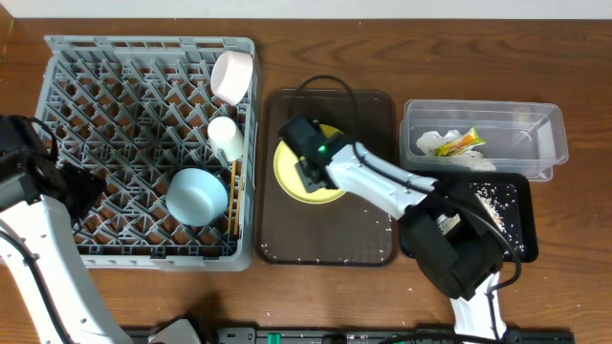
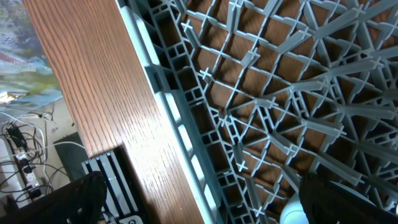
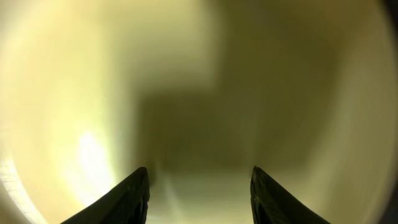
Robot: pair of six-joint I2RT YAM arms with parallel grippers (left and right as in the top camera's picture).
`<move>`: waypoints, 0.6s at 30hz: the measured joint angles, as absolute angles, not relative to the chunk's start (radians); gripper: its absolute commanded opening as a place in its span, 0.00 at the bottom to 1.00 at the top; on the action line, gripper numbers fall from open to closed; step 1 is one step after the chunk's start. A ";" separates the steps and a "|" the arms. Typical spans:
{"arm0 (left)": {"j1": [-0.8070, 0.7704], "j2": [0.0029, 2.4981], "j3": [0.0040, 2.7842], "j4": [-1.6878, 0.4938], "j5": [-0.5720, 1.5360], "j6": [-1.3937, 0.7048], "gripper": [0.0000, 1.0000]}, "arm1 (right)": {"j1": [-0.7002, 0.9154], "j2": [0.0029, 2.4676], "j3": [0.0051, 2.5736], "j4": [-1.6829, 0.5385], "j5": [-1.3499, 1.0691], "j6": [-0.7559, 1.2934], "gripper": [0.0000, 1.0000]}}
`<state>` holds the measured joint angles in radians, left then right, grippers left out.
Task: Sort waste into correct bins and load items into the dishwasher
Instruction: 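Lower the right gripper to the yellow plate rim and grasp it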
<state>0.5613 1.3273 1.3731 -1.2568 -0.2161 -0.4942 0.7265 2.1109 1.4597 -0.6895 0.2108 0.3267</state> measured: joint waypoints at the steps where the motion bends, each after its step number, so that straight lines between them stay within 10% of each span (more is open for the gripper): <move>1: 0.561 1.327 1.373 -1.257 -0.216 -0.494 1.00 | 0.715 2.109 1.460 -0.702 0.213 0.332 0.51; 18: 0.561 1.327 1.373 -1.257 -0.216 -0.495 1.00 | 0.557 2.104 1.475 -0.738 0.150 0.286 0.52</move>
